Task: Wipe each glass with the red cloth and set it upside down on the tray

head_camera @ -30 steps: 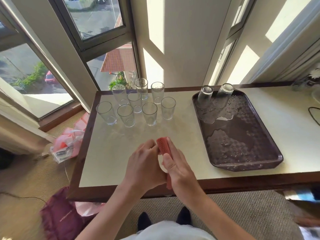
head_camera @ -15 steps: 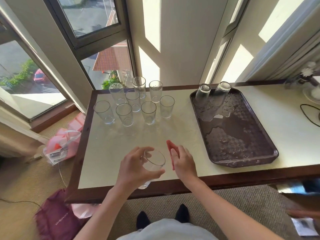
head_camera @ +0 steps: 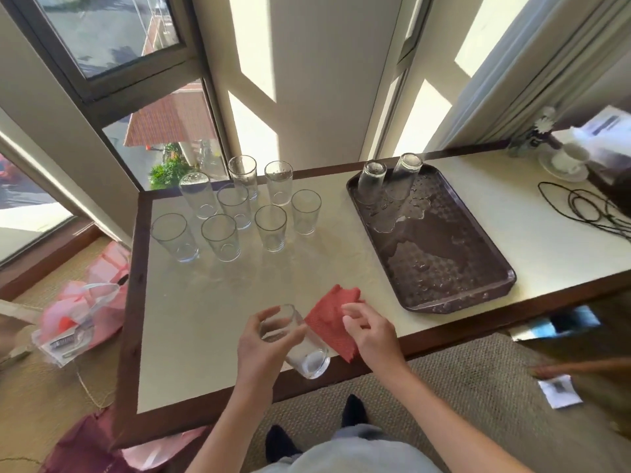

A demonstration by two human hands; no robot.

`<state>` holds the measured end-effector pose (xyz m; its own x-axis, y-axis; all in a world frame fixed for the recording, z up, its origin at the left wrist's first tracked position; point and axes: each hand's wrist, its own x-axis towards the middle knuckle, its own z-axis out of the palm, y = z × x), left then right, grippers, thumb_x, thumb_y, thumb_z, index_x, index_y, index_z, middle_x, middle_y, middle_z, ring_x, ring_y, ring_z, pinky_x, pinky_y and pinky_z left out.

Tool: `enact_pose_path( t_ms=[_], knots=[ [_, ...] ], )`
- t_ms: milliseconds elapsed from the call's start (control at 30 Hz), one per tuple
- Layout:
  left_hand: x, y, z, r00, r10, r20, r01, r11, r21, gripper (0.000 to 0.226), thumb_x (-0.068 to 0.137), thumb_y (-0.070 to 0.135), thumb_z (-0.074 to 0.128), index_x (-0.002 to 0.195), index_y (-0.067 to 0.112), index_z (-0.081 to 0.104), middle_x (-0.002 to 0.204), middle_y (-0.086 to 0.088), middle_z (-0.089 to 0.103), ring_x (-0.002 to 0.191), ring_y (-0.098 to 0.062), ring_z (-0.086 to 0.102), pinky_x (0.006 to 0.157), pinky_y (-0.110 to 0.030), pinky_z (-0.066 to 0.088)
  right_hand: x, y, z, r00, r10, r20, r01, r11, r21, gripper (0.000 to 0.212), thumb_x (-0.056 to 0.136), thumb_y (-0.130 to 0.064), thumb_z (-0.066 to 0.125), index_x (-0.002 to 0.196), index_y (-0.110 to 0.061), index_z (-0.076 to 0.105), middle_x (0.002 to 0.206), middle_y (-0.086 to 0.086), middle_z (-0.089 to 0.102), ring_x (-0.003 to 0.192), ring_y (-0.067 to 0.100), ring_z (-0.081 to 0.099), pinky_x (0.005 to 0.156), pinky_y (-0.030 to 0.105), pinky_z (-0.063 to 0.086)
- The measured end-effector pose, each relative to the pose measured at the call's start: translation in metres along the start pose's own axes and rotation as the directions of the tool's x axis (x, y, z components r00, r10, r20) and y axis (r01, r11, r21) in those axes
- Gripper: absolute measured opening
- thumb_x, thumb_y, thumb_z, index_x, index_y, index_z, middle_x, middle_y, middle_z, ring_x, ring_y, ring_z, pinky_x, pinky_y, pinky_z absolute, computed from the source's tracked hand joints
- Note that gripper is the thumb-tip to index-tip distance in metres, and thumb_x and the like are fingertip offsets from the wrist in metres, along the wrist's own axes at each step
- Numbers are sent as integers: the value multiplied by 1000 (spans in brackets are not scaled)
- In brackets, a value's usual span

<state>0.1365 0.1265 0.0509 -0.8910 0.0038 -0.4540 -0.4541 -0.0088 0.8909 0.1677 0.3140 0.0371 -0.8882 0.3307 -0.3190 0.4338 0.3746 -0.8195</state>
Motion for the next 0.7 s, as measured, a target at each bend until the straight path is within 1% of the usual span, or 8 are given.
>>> enact_pose_path(
  t_ms=[67, 167, 300, 367, 467, 533, 633, 700],
  knots=[
    [3, 6, 18, 998, -48, 45, 54, 987, -150, 60, 64, 21, 89, 115, 23, 59, 115, -12, 66, 99, -23, 68, 76, -32, 54, -7, -11, -11, 958, 168, 232, -245, 900, 361, 38, 88, -42, 61, 120, -22, 62, 113, 4, 72, 103, 25, 68, 87, 31, 54],
    [10, 15, 51, 991, -82, 106, 110, 951, -289, 72, 62, 30, 80, 127, 16, 53, 121, -14, 63, 96, -23, 72, 76, -35, 57, -3, -9, -29, 892, 149, 427, -395, 716, 575, 50, 85, -46, 65, 128, -22, 56, 120, 13, 70, 108, 39, 66, 97, 51, 50],
    [29, 24, 97, 984, -96, 150, 132, 958, -256, 80, 58, 44, 86, 126, 19, 52, 121, -15, 63, 104, -30, 70, 92, -48, 56, 18, -4, -52, 908, 92, 408, -396, 502, 769, 57, 82, -27, 73, 133, -13, 52, 127, 25, 63, 82, 33, 65, 74, 36, 56],
    [40, 27, 118, 977, -73, 201, 111, 976, -185, 75, 69, 50, 83, 128, 18, 51, 119, -12, 64, 105, -25, 70, 89, -44, 56, 34, -1, -67, 930, 142, 340, -366, 461, 808, 56, 76, -21, 76, 127, -8, 55, 113, 23, 69, 69, 27, 64, 61, 30, 56],
    [64, 27, 143, 970, -15, 241, 39, 995, -95, 50, 87, 47, 58, 127, 17, 52, 119, -7, 63, 111, -21, 63, 88, -36, 50, 64, 4, -101, 951, 234, 203, -303, 565, 767, 51, 68, -22, 80, 113, -8, 61, 95, 14, 67, 55, 23, 60, 49, 27, 51],
    [87, 18, 153, 977, 51, 209, -80, 988, 130, 42, 97, 44, 51, 130, 18, 54, 127, -3, 61, 116, -18, 59, 94, -36, 47, 87, 8, -132, 957, 269, 105, -267, 688, 675, 51, 65, -24, 84, 108, -8, 63, 91, 14, 64, 52, 20, 57, 50, 27, 48],
    [125, 0, 164, 972, 165, 165, -233, 740, 631, 46, 99, 42, 52, 140, 23, 48, 146, -1, 46, 135, -20, 44, 111, -40, 38, 127, 13, -181, 962, 271, -19, -226, 836, 500, 43, 71, -20, 85, 105, -5, 64, 83, 13, 65, 51, 16, 55, 48, 26, 45],
    [146, -8, 177, 967, 184, 174, -249, 561, 789, 55, 99, 43, 51, 148, 24, 39, 160, -4, 28, 148, -23, 24, 121, -40, 23, 162, 15, -209, 962, 250, -111, -188, 899, 396, 34, 70, -16, 86, 96, -8, 65, 78, 8, 63, 45, 11, 52, 41, 23, 43]
  ],
)
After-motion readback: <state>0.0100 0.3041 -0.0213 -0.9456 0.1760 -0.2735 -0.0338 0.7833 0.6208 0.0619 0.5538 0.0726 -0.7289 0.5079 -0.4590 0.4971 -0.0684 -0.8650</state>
